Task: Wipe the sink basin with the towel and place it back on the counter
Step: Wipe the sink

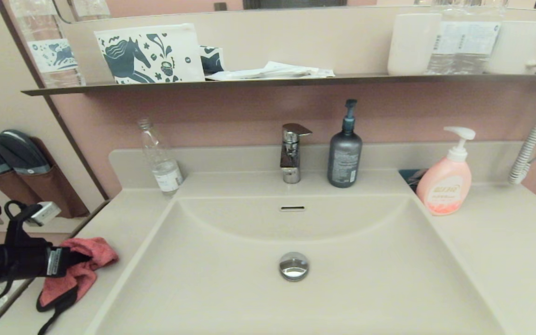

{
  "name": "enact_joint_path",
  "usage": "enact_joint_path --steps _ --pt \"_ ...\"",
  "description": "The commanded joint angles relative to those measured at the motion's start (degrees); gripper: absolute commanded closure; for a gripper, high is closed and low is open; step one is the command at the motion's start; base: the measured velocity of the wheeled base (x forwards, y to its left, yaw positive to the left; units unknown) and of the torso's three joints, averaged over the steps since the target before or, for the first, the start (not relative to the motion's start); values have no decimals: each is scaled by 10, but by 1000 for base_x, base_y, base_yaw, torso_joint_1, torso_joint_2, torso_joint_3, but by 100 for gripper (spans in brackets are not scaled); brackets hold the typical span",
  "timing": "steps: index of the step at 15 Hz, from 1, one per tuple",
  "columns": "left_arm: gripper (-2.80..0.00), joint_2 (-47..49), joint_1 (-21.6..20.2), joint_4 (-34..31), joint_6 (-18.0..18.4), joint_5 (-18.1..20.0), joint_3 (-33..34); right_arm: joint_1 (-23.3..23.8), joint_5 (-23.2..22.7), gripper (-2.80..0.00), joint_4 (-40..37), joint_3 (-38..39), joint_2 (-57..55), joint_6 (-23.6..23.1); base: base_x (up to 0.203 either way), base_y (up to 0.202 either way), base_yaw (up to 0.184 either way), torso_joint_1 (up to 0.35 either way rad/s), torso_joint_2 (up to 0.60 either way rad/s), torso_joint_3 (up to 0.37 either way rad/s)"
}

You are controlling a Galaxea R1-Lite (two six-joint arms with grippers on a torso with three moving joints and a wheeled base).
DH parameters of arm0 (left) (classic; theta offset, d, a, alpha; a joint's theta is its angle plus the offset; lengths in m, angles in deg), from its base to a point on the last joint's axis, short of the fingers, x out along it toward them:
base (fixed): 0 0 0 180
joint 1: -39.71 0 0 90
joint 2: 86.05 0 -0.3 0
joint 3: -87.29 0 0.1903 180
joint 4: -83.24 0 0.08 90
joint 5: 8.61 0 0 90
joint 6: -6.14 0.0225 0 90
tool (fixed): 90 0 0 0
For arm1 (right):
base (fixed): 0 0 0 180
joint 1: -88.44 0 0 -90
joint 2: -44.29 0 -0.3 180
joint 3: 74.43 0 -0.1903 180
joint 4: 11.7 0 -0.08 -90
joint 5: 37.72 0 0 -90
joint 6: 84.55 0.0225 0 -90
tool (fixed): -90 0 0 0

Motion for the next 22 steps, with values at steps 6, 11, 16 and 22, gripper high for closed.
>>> enact_joint_path --steps 6,11,16,22 --pt "0 40 73 3 -29 -3 -96 0 0 0 0 0 0 0 0 0 0 0 0 0" --pt "0 79 118 -34 -73 -8 -235 0 0 0 0 0 0 0 0 0 0 0 0 0" --pt "0 151 157 -72 -118 -17 -385 0 0 0 0 0 0 0 0 0 0 0 0 0" --pt "0 175 179 -171 -164 -20 -508 0 0 0 0 0 0 0 0 0 0 0 0 0"
